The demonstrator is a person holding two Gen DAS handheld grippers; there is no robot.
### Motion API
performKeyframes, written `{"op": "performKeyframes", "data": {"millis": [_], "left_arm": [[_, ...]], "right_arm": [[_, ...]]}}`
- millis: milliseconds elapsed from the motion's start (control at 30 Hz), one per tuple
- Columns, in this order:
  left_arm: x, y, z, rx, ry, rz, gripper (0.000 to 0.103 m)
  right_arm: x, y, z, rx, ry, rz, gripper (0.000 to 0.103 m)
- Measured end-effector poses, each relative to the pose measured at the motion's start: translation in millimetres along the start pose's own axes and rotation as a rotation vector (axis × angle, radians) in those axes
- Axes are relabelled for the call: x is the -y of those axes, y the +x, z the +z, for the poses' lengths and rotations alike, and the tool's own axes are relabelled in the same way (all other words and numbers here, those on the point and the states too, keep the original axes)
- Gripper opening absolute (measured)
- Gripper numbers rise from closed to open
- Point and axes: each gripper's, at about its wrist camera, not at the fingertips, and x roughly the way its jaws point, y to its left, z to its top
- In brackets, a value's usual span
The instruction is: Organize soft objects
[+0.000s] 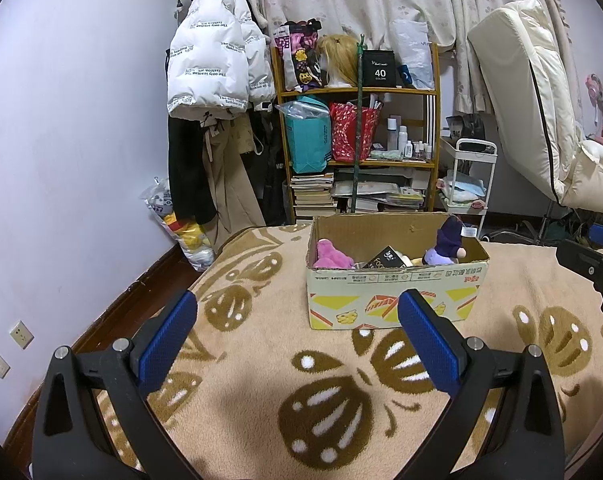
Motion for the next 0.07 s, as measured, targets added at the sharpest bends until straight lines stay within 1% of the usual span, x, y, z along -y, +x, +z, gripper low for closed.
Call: {"op": "performKeyframes", "data": {"millis": [67], "left_arm": [[-1.2, 0.8, -1.3, 0.003, -0.002, 0.002, 0.099]], "right_arm": [[0.1, -0.4, 0.3, -0.001, 0.0, 0.0, 0.103]]}}
